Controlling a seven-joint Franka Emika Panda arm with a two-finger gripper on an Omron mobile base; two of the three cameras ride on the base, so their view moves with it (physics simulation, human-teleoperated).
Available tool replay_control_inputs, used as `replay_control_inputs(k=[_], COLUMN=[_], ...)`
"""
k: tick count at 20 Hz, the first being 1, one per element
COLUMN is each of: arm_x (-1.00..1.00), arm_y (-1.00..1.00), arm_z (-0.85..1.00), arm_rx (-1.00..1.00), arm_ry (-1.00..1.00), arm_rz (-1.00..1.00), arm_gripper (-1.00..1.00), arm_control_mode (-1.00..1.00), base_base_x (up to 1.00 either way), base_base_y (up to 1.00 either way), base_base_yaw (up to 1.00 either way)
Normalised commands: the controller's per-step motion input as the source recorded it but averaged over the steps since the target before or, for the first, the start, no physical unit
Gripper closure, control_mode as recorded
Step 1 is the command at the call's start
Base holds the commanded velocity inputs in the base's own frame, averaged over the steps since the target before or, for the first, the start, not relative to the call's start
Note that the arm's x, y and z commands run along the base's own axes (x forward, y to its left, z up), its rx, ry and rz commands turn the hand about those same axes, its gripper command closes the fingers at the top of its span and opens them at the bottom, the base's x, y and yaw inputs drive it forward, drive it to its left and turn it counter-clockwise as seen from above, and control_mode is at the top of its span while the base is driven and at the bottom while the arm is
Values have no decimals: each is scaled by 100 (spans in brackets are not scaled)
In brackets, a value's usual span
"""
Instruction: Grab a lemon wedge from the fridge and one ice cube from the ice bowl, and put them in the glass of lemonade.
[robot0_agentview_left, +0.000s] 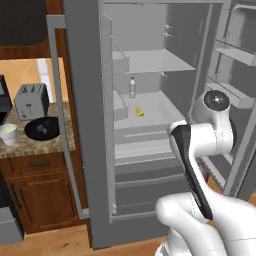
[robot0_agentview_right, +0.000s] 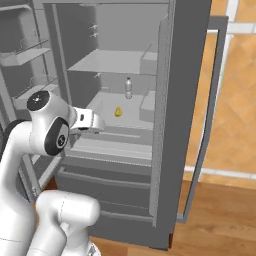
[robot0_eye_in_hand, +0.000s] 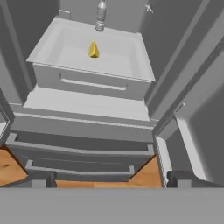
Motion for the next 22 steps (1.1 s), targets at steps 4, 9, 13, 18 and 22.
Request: replay_control_inputs(k=[4, 9, 13, 18, 22], arm_x=[0, 0, 0, 0, 0], arm_y=[0, 0, 0, 0, 0], arm_z=[0, 0, 0, 0, 0], arm_rx=[0, 0, 0, 0, 0], arm_ry=[0, 0, 0, 0, 0], arm_rz=[0, 0, 0, 0, 0], arm_gripper=[-100, -100, -100, -100, -100], arm_control_mode=[100, 100, 100, 100, 100], base_base_x=[63, 62, 23, 60, 78], base_base_y=[16, 23, 37, 7, 7], base_base_yaw=[0, 0, 0, 0, 0])
